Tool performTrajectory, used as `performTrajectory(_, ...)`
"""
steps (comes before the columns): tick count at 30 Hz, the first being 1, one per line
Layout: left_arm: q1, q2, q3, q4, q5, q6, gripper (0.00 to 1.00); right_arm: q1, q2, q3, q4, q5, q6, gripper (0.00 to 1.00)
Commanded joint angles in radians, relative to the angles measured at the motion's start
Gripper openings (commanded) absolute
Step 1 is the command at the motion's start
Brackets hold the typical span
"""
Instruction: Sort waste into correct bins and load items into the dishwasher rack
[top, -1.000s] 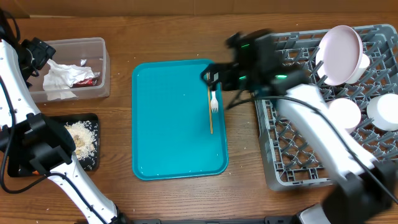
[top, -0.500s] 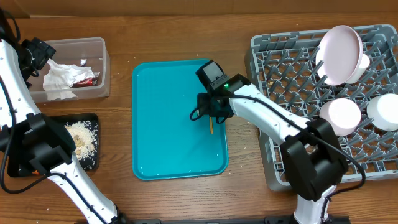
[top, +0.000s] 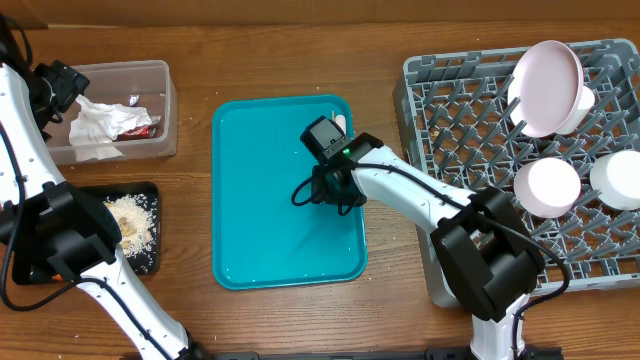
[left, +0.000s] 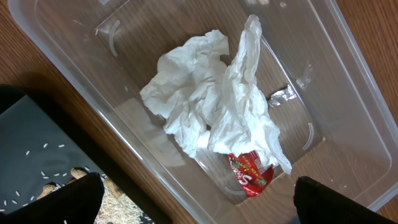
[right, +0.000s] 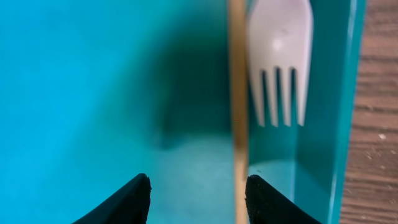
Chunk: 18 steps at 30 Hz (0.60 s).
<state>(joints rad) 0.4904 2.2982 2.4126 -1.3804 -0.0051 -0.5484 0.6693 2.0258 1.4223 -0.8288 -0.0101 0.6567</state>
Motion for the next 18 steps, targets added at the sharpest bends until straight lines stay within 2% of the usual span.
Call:
performTrajectory(1, -0.008, -0.013, -0.003, 0.001, -0.013, -0.006, 1.0, -0.001, 0.021, -0.014, 0.013, 0.035, 0.028, 0.53)
performTrajectory(6, -0.007, -0.013, -0.003, 0.001, -0.013, -0.006, 1.0, -0.001, 0.055, -0.014, 0.019, 0.035, 0.028, 0.52)
performTrajectory(9, -0.008, -0.013, -0.003, 0.001, -0.013, -0.006, 1.0, -0.001, 0.057, -0.014, 0.019, 0.031, 0.028, 0.45)
performTrajectory(12, -0.007, -0.013, -0.003, 0.001, -0.013, -0.006, 1.0, -0.001, 0.057, -0.014, 0.018, 0.032, 0.028, 0.36)
performTrajectory(14, -0.008, -0.013, -0.003, 0.001, -0.013, -0.006, 1.0, -0.001, 0.057, -0.014, 0.011, 0.031, 0.028, 0.2)
performTrajectory(16, -0.008, -0.013, -0.003, 0.001, -0.013, -0.006, 1.0, -0.001, 0.056, -0.013, 0.003, 0.031, 0.028, 0.09)
performTrajectory(18, -0.008, -0.013, -0.003, 0.001, -0.013, -0.006, 1.0, -0.001, 0.056, -0.005, -0.012, 0.032, 0.028, 0.04)
